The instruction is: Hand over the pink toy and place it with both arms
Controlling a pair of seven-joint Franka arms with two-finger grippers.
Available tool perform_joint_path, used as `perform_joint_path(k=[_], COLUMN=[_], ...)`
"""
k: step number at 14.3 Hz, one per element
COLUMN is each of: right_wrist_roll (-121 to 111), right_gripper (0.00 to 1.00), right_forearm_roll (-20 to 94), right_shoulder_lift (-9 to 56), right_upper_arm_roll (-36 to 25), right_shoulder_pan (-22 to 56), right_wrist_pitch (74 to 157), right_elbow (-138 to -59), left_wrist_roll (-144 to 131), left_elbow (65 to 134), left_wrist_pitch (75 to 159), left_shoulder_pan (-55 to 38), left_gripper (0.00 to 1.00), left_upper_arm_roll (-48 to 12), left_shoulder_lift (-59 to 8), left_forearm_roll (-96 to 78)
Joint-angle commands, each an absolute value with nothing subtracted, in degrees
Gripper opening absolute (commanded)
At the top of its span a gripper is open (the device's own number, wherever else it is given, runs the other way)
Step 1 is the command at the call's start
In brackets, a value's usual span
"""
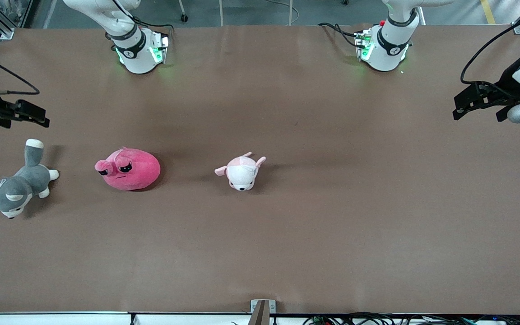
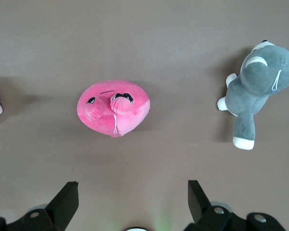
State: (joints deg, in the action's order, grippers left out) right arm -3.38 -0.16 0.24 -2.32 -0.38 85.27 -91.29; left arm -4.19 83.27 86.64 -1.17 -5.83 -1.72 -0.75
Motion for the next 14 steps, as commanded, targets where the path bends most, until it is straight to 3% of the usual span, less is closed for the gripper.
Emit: perform_joint_path(k=[1,7,14], right_wrist_roll=[-3.3,-3.2,0.2], right_gripper=[1.0,1.0,1.0], right_forearm_roll=[-1.1,-0.6,3.9], right_shoulder_lift=[-5.2,-9.5,-10.1], right_upper_arm_roll=[-2.5,-2.4,-2.5], right_shoulder_pan=[0.2,0.3,-0.3], right_wrist_pitch=[85.8,84.9,83.6], right_elbow=[-96.4,-98.0,-96.8], left_wrist_roll=[-3.5,3.5,2.2], left_elbow=[82.4,82.4,82.4], left_wrist_pitch=[86.0,86.0,85.6], left_shoulder_pan=[-1.4,-0.4,1.0], left_gripper=[1.0,1.0,1.0], left_upper_arm_roll=[-5.5,-5.4,-5.7], left_shoulder_lift=[-1.6,-1.5,-1.5], left_forearm_roll=[-0.8,0.0,0.0])
